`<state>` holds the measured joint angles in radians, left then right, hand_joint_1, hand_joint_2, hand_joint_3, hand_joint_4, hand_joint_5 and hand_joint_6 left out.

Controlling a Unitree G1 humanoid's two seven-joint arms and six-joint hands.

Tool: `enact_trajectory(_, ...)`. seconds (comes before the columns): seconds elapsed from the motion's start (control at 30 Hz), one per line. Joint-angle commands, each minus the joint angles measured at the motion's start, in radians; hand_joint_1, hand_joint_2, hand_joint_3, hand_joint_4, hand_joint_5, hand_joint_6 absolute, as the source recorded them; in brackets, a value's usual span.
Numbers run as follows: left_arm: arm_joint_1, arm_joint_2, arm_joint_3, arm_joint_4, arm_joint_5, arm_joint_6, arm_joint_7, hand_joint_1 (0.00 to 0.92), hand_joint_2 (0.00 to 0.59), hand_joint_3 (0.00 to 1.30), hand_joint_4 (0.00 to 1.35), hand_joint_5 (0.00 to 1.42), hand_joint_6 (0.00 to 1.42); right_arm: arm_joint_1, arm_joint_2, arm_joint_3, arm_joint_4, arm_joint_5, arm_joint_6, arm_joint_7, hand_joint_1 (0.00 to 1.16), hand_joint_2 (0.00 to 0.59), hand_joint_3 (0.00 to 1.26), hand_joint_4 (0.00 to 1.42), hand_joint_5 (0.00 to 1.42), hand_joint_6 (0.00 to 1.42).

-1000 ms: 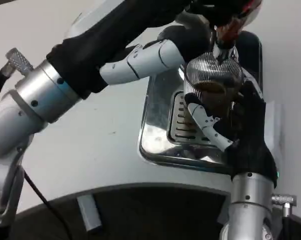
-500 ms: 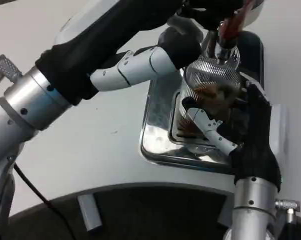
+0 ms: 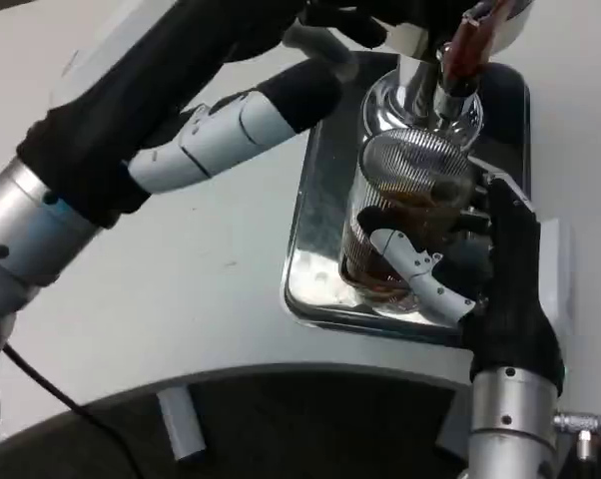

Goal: Grasp the cup under the faucet to collect the drink, then remove the cup.

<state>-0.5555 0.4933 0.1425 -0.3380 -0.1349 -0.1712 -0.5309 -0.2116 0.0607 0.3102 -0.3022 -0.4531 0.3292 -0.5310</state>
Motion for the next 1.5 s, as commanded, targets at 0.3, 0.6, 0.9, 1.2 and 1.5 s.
enact_trajectory(0.3, 0.154, 0.009, 0.044, -0.083, -0.015, 0.015, 0.040, 0.000, 0.141, 0.35, 0.33, 0.37, 0.48, 0.053, 0.072, -0.001, 0.022, 0.007, -0.034, -0.018, 0.74, 0.271, 0.56, 0.60, 0.67, 0.75)
enact_trajectory(0.6, 0.267, 0.010, 0.073, -0.114, 0.000, -0.001, 0.057, 0.000, 0.145, 0.35, 0.34, 0.37, 0.49, 0.053, 0.061, -0.010, 0.039, 0.001, -0.074, -0.024, 0.74, 0.271, 0.58, 0.63, 0.70, 0.80)
enact_trajectory(0.9, 0.376, 0.001, 0.094, -0.125, 0.012, -0.011, 0.079, 0.000, 0.151, 0.35, 0.34, 0.38, 0.49, 0.069, 0.038, -0.019, 0.029, -0.016, -0.105, -0.021, 0.75, 0.261, 0.60, 0.66, 0.74, 0.84)
enact_trajectory(1.2, 0.461, -0.002, 0.100, -0.105, 0.044, -0.039, 0.099, 0.000, 0.152, 0.35, 0.34, 0.38, 0.50, 0.089, 0.021, -0.030, 0.016, -0.044, -0.138, -0.005, 0.75, 0.261, 0.61, 0.68, 0.76, 0.86)
enact_trajectory(1.5, 0.523, -0.009, 0.107, -0.075, 0.079, -0.078, 0.124, 0.000, 0.157, 0.35, 0.34, 0.38, 0.48, 0.109, 0.003, -0.045, -0.005, -0.068, -0.176, 0.014, 0.75, 0.261, 0.63, 0.69, 0.78, 0.89)
